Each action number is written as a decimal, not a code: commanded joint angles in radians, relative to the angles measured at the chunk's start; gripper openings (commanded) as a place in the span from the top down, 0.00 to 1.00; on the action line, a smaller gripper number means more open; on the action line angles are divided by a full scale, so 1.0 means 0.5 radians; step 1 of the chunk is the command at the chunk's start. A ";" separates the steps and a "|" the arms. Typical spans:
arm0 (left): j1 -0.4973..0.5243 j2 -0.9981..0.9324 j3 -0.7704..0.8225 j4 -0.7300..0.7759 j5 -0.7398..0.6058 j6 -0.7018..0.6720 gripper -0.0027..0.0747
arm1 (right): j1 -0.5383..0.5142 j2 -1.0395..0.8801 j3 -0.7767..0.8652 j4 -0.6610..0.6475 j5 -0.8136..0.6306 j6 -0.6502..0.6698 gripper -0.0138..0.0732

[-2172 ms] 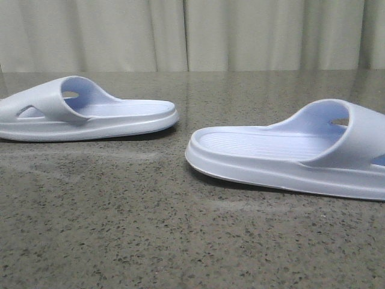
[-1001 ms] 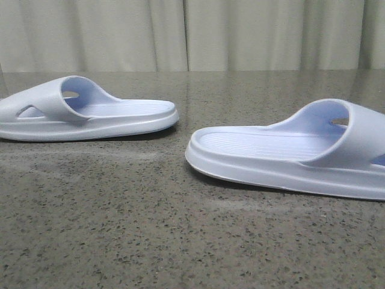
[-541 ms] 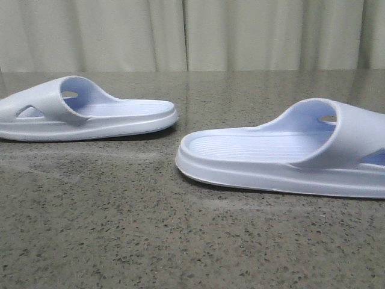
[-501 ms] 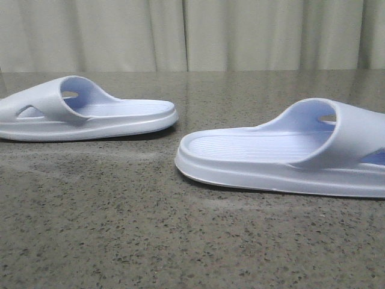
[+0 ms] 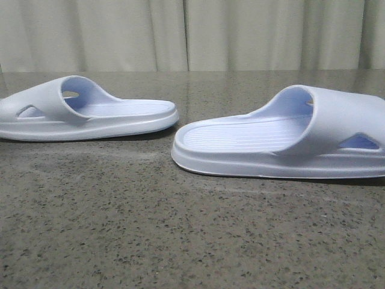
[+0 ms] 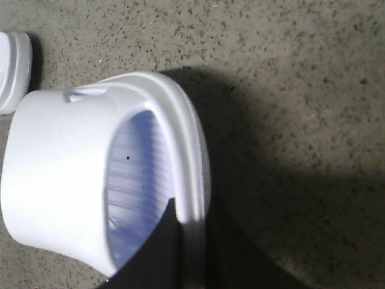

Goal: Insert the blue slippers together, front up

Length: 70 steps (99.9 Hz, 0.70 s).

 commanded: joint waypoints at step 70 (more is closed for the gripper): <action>0.769 0.607 -0.238 -1.178 0.925 1.139 0.48 | 0.058 -0.027 -0.035 0.154 -0.023 -0.121 0.96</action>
